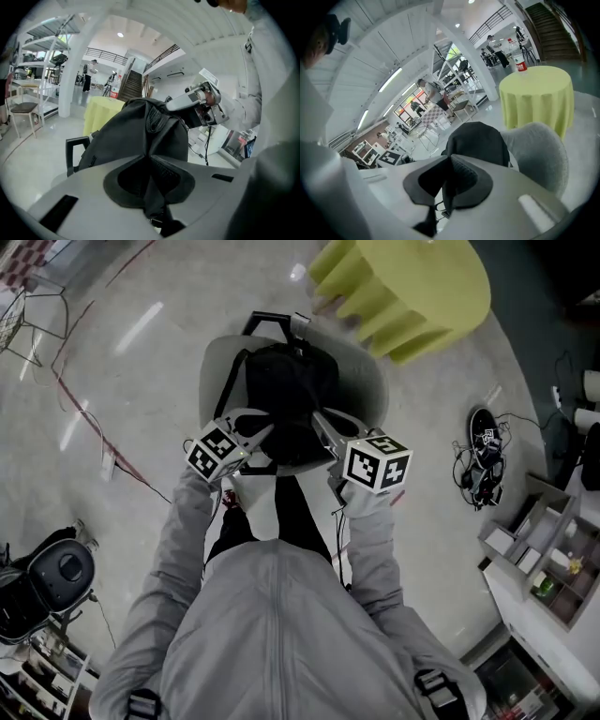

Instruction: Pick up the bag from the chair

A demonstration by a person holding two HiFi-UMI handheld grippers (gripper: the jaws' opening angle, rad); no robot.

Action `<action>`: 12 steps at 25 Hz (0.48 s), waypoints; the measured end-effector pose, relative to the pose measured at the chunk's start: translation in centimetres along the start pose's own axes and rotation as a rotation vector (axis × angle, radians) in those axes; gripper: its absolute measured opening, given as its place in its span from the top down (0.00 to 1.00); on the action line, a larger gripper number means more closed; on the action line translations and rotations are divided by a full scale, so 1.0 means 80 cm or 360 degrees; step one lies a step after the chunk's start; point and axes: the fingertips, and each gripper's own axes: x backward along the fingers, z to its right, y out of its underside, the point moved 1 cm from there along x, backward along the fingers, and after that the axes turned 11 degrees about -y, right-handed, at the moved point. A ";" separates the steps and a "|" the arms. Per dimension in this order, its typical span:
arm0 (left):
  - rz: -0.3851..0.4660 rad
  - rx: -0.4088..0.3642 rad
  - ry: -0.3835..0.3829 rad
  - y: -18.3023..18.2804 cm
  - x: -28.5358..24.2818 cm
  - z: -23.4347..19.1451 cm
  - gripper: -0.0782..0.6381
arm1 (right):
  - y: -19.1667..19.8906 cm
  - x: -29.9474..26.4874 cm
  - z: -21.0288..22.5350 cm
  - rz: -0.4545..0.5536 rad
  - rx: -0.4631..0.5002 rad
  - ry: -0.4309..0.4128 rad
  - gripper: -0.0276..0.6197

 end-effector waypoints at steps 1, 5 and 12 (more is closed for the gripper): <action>0.0060 0.0060 0.0012 -0.007 0.012 -0.001 0.83 | -0.009 -0.002 -0.012 0.0054 -0.0015 -0.0035 0.91; 0.0305 0.0291 0.0085 -0.033 0.063 0.000 0.83 | -0.043 0.001 -0.061 0.0260 -0.0056 -0.0163 0.92; 0.0630 0.0307 0.0139 -0.092 0.133 0.026 0.83 | -0.085 0.047 -0.137 0.0486 0.0044 -0.0150 0.93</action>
